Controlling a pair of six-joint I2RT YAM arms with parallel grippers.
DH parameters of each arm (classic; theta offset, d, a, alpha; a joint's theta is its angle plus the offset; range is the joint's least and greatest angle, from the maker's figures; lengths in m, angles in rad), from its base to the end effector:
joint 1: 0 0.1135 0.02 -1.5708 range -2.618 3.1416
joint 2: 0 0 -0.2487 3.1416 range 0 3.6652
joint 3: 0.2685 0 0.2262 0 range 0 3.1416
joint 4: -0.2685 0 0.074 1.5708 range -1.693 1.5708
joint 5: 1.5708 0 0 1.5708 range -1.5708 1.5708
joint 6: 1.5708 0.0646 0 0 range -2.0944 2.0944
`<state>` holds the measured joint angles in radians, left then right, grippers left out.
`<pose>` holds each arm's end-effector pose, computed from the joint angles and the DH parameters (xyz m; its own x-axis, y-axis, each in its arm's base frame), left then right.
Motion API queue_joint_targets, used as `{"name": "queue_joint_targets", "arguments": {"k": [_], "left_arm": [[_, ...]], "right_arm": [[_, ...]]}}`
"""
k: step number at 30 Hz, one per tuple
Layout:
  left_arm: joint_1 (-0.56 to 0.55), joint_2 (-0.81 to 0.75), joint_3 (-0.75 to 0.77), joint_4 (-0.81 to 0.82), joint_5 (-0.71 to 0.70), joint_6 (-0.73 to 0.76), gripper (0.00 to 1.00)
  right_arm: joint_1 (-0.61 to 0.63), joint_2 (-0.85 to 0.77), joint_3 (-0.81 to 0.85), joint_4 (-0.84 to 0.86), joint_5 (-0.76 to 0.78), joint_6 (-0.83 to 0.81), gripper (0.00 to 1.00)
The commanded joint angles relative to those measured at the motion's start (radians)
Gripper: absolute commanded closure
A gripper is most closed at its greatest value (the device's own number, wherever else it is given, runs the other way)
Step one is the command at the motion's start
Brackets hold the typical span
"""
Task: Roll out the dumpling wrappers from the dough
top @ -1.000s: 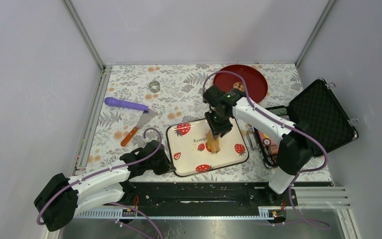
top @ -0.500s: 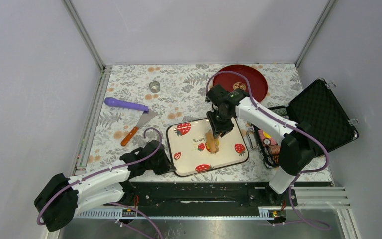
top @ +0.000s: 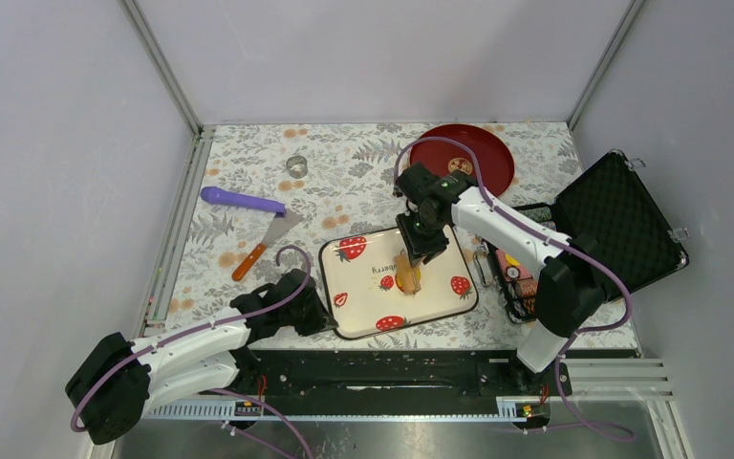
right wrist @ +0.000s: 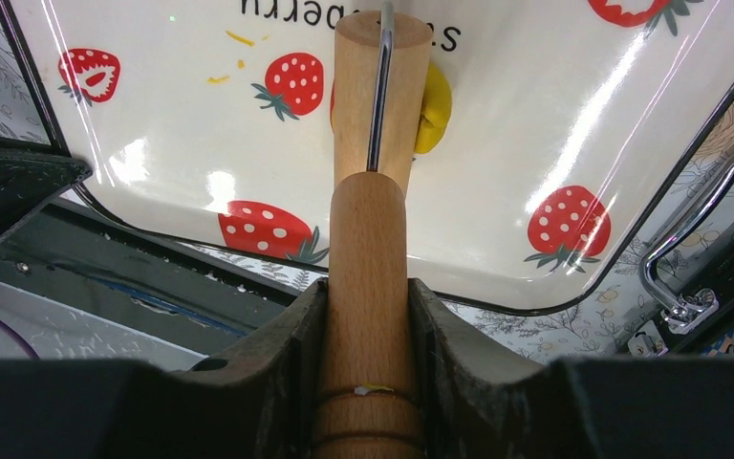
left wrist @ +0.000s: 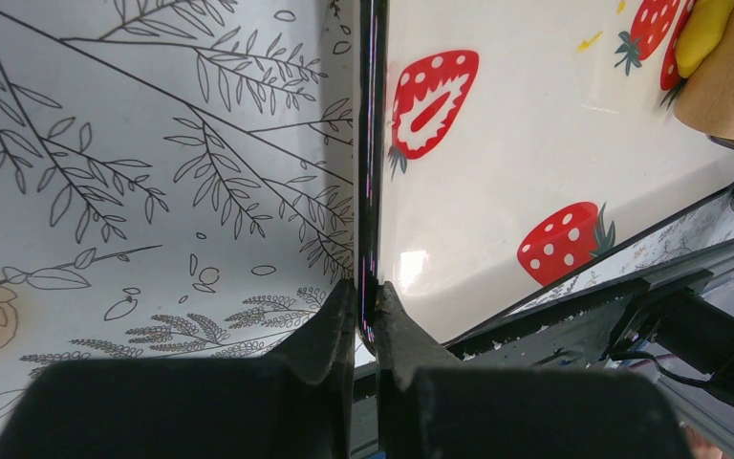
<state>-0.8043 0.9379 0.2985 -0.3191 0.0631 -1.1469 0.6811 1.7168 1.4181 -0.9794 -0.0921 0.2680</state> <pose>0.1103 -0.1205 0.1187 -0.9117 -0.3647 -0.1894 -0.2113 0.8113 -0.5451 0.2466 0.2075 0.2203 -0.8888 -0.3809 -0.2549 -0.4275 0.8895 0.1613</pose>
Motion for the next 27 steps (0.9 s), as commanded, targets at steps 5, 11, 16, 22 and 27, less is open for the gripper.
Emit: {"name": "queue_joint_targets", "arguments": {"k": [5,11,16,22,27], "left_arm": [[-0.004,0.019,-0.019,-0.011,-0.059,-0.009,1.00],[-0.003,0.019,-0.021,-0.007,-0.059,-0.017,1.00],[-0.004,0.016,-0.024,-0.005,-0.059,-0.020,1.00],[-0.003,0.017,-0.024,-0.004,-0.059,-0.020,1.00],[-0.004,0.013,-0.025,-0.005,-0.059,-0.020,1.00]], "right_arm": [[0.020,0.206,-0.118,0.062,0.140,-0.059,1.00],[0.020,0.206,-0.110,0.087,0.030,-0.043,1.00],[0.007,0.203,-0.124,0.117,-0.035,-0.032,1.00],[-0.017,0.158,-0.143,0.124,-0.073,-0.026,1.00],[-0.028,0.097,-0.125,0.111,-0.103,-0.017,1.00]]}}
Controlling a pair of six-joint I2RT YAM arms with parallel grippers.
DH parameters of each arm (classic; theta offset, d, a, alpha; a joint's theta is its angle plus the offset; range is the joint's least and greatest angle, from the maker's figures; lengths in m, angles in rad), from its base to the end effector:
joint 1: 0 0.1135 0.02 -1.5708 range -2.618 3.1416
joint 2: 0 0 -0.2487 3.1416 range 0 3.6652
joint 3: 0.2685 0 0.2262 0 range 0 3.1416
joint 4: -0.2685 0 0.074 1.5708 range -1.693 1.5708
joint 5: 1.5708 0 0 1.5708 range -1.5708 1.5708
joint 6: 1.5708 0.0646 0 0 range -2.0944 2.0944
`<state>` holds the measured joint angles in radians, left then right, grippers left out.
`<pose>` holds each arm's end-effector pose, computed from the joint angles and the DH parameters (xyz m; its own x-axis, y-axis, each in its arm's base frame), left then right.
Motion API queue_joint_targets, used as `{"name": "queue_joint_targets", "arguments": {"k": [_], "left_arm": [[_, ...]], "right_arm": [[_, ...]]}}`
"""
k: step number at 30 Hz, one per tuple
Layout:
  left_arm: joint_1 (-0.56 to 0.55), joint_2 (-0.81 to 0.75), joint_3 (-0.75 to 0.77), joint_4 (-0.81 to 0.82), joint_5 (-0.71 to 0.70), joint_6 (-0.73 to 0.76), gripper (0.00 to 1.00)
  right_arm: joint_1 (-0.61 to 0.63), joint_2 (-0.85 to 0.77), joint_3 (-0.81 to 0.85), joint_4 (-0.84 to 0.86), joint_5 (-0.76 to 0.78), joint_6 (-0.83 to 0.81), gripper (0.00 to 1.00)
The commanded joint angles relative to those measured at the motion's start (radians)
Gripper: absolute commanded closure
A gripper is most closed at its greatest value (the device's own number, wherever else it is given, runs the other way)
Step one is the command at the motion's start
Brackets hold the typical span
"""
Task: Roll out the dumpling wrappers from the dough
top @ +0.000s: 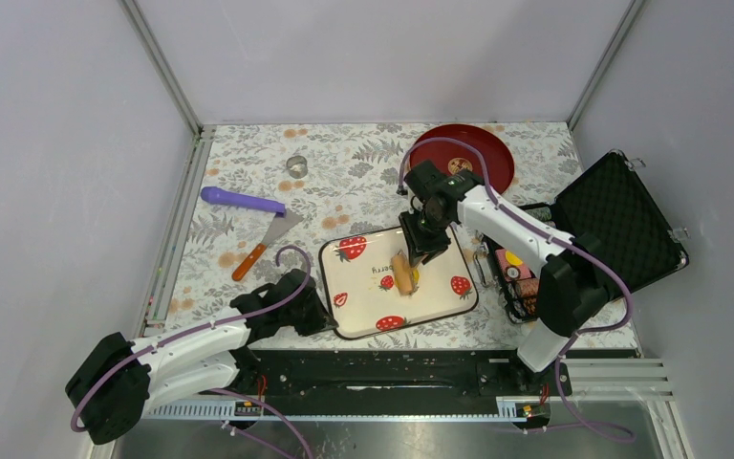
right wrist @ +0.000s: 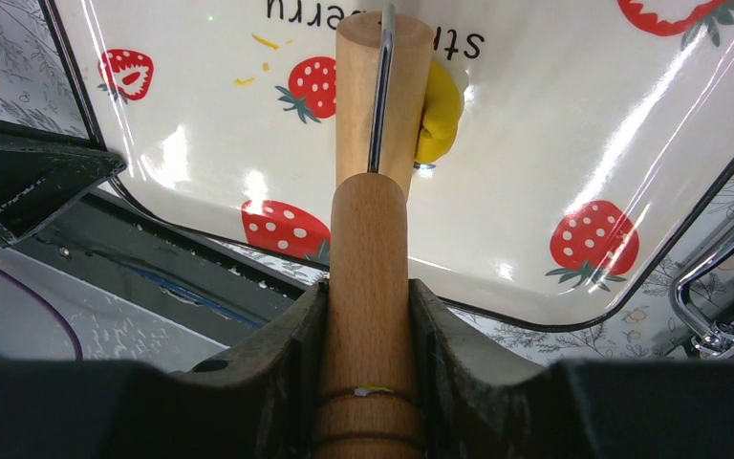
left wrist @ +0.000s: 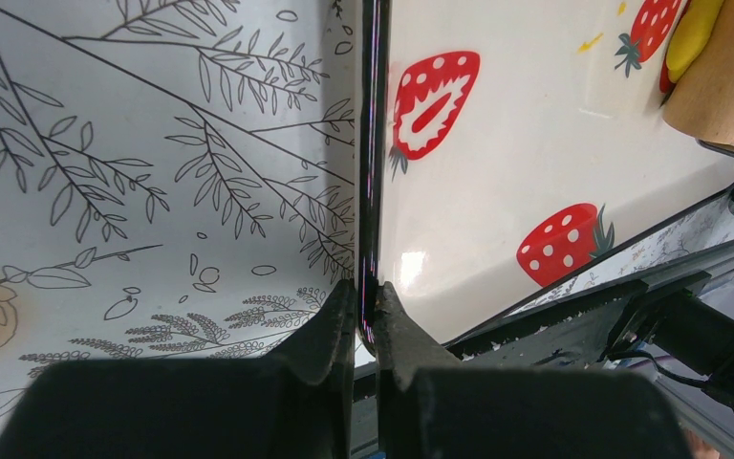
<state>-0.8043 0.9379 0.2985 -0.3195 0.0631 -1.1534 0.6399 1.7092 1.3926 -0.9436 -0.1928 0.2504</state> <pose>0.1103 -0.1204 0.1187 -0.9103 -0.3699 -0.1857 -0.2174 0.8091 -0.5460 0.2511 0.2023 0.2181 -0.8968 -0.3644 -0.2509 -0.4240 0.8698 0.2525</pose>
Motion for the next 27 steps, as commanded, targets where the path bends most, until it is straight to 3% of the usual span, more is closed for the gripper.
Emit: {"name": "queue_joint_targets", "arguments": {"k": [1,27], "left_arm": [[-0.003,0.012,-0.025,-0.004,-0.059,-0.014,1.00],[-0.005,0.009,-0.028,-0.002,-0.059,-0.014,1.00]], "right_arm": [[0.012,0.096,-0.094,0.073,-0.006,0.001,1.00],[0.005,-0.114,0.096,-0.027,0.055,-0.009,1.00]]}}
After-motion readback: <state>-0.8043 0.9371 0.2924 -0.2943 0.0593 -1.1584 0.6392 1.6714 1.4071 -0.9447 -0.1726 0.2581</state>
